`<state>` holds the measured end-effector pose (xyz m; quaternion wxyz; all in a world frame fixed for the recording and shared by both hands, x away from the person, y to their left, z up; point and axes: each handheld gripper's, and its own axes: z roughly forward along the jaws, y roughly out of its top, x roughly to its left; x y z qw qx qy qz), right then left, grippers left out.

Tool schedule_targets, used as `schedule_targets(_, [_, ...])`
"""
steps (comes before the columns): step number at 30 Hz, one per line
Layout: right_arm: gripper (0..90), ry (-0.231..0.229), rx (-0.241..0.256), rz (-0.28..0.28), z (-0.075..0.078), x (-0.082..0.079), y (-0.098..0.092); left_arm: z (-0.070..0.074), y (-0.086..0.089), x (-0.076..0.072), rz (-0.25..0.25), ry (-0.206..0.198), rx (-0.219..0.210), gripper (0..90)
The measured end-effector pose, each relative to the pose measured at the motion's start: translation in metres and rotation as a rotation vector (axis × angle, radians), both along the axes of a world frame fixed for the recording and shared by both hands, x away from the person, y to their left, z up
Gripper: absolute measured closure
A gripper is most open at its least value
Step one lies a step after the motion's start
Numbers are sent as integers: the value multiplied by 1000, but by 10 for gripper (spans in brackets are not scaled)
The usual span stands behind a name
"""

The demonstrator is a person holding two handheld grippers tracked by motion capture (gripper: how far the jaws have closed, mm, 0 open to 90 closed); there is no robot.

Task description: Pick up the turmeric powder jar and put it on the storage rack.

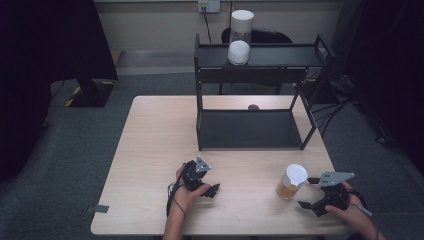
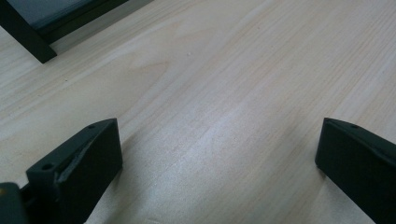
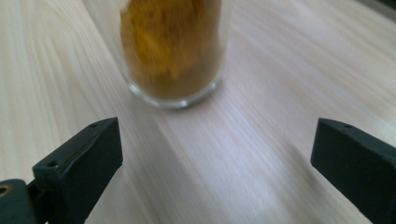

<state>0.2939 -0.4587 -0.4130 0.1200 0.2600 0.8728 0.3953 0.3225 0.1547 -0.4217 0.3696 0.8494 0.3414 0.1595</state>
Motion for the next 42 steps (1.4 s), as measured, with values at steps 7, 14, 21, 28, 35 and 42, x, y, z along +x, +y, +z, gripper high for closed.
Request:
schedule_targets(7, [10,-9,62,24,7,4,6,0,0,0,0,0,0,0])
schedule_targets(14, [42,-3,142,30,7,11,15,0,0,0,1,0,0,0])
schedule_targets(21, [249,-52,166,60,4,10,26,0,0,0,2,0,0,0])
schedule_targets(28, [304,-79,126,67,13,11,35,0,0,-1,2,0,0,0])
schedule_targets(35, [306,-56,134,22,23,22,42,0,0,-1,3,0,0,0])
schedule_targets(42, [306,-51,135,-11,32,37,51,0,0,-1,3,0,0,0])
